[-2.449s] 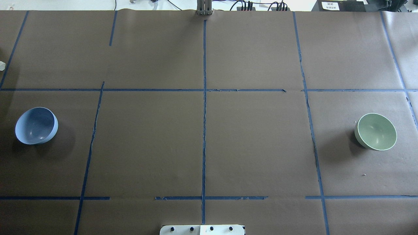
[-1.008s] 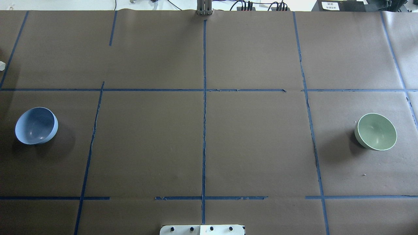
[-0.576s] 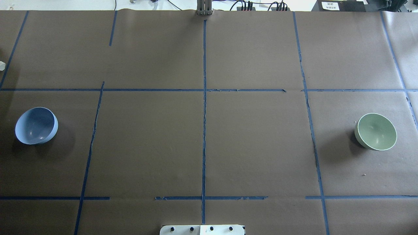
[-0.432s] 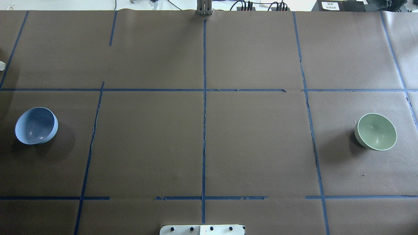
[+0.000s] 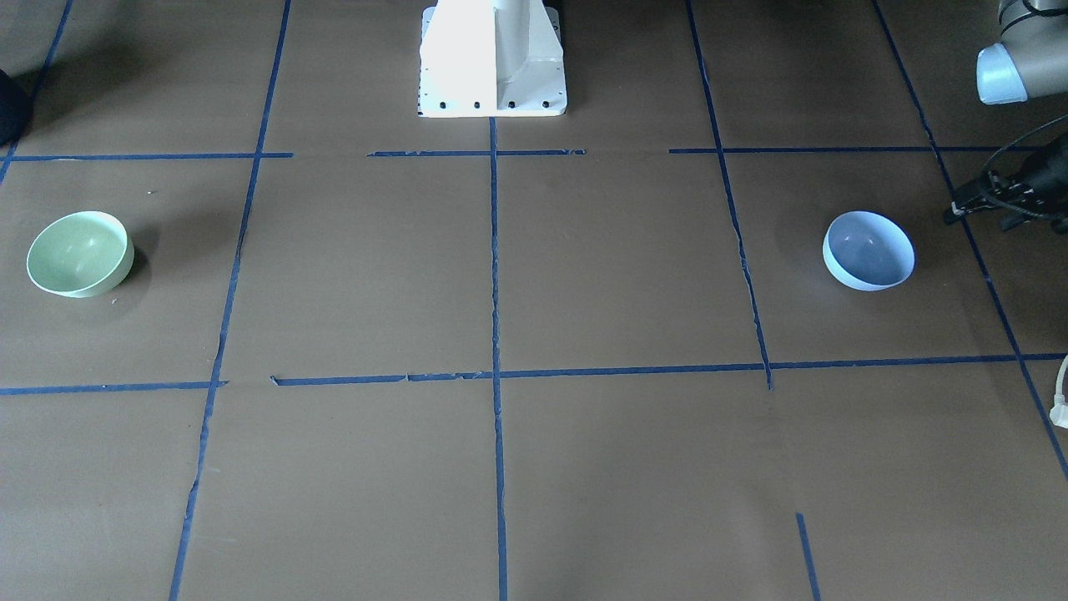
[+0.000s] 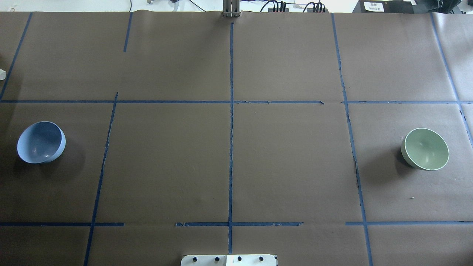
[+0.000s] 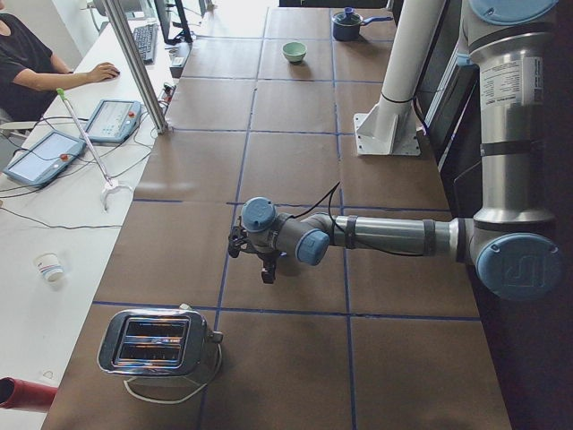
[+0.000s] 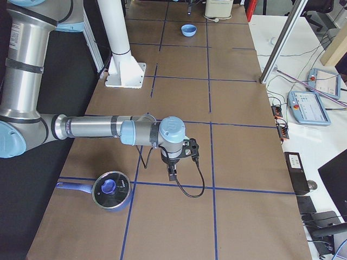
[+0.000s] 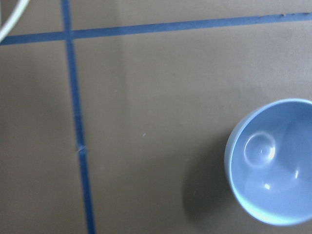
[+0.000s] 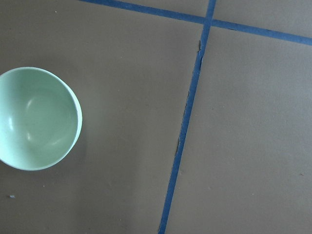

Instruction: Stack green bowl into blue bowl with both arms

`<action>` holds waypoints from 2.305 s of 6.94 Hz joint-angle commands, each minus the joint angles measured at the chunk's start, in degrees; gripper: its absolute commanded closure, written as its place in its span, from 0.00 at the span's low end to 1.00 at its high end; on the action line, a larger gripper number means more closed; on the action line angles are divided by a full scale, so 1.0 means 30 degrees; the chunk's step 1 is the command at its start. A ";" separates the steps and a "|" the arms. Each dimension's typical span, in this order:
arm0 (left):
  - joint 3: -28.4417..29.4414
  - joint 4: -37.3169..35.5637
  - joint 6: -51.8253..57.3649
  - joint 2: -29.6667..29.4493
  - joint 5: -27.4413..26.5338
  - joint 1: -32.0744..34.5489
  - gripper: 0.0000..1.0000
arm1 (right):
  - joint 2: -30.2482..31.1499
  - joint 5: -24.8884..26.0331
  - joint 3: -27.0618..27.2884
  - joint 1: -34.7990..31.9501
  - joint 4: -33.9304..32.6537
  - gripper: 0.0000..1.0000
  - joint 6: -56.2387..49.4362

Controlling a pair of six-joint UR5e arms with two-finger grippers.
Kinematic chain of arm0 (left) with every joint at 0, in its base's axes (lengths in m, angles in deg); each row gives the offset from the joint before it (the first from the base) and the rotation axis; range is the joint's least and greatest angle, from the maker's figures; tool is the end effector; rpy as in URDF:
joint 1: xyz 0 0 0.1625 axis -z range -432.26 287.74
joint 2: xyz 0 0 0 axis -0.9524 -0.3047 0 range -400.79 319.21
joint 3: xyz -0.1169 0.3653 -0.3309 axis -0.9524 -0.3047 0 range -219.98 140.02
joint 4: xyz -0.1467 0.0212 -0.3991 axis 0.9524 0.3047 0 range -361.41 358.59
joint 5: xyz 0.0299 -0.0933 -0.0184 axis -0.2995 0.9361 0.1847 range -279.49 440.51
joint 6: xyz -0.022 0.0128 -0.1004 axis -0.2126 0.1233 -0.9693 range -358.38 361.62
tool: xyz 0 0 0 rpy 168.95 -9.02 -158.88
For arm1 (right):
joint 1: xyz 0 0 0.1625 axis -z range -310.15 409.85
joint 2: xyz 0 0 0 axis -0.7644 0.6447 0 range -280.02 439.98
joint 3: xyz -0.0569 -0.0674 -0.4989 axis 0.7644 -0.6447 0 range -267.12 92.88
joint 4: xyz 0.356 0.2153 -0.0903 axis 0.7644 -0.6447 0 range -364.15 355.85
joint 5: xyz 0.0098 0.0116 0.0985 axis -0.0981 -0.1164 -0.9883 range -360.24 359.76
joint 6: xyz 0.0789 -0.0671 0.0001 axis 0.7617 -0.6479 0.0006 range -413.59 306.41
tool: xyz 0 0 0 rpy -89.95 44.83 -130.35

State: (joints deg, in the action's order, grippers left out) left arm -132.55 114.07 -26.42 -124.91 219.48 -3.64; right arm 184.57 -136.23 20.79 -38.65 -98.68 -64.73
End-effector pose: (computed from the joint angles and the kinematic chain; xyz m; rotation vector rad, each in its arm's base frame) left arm 0.1199 -0.4575 0.7151 -0.0230 0.9172 0.0575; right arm 0.0490 -0.3755 0.7035 0.0475 -0.8029 -0.2001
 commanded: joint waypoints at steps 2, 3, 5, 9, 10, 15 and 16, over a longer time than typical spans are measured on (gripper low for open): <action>0.1881 0.1964 -0.3220 -0.1343 -0.0005 -0.1950 0.00 | 0.0000 -0.0050 -0.0049 0.0001 -0.0016 0.00 -0.0006; 0.2028 0.1992 -0.3220 -0.1373 -0.0005 -0.2215 0.10 | 0.0000 -0.0311 -0.0050 0.0001 -0.0016 0.00 -0.0006; 0.2087 0.1963 -0.3249 -0.1549 -0.0005 -0.2422 0.89 | 0.0000 -0.0343 -0.0079 0.0030 0.0013 0.00 -0.0006; 0.1188 0.1847 -0.8110 -0.4434 0.0171 -0.2452 1.00 | -0.0029 -0.0633 0.0008 0.0060 0.0014 0.00 -0.0006; -0.0125 0.1788 -1.1216 -0.5784 -0.0090 -0.4193 1.00 | -0.0058 -0.1158 0.0067 0.0060 0.0043 0.00 -0.0006; -0.0904 -0.3244 -1.7195 -1.3403 -0.9211 -1.2840 1.00 | -0.0352 -0.1018 -0.0048 0.0060 0.1437 0.00 -0.0036; -0.0059 -0.3222 -1.7137 -1.3995 -0.9494 -1.3114 1.00 | -0.0235 -0.1017 -0.0079 0.0060 0.1565 0.00 -0.0036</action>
State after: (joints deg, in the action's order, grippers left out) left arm -134.91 105.91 -77.72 -163.72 194.57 -40.42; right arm 183.52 -139.40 20.74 -38.48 -95.44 -64.87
